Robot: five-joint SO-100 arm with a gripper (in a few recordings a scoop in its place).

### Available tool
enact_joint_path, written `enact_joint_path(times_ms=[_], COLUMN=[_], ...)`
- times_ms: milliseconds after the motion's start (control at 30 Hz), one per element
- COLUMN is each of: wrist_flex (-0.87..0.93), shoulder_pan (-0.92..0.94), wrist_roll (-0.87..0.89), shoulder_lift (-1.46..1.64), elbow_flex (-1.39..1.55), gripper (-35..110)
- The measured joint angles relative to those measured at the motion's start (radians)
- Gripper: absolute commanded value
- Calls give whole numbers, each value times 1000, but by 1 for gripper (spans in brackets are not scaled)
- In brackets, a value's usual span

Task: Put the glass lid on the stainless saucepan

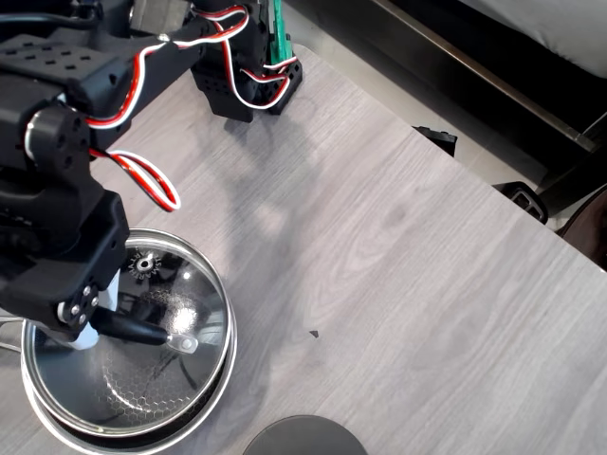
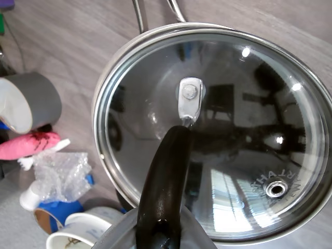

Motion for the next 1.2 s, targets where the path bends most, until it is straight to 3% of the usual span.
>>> enact_joint_path(times_ms=[700, 833, 1200], wrist_flex=[-52, -52, -52], shoulder_pan=[0, 0, 2], wrist_roll=[-2, 0, 0], shoulder_lift=[-37, -38, -46], elbow_flex=[0, 0, -2], gripper=[1, 20, 20])
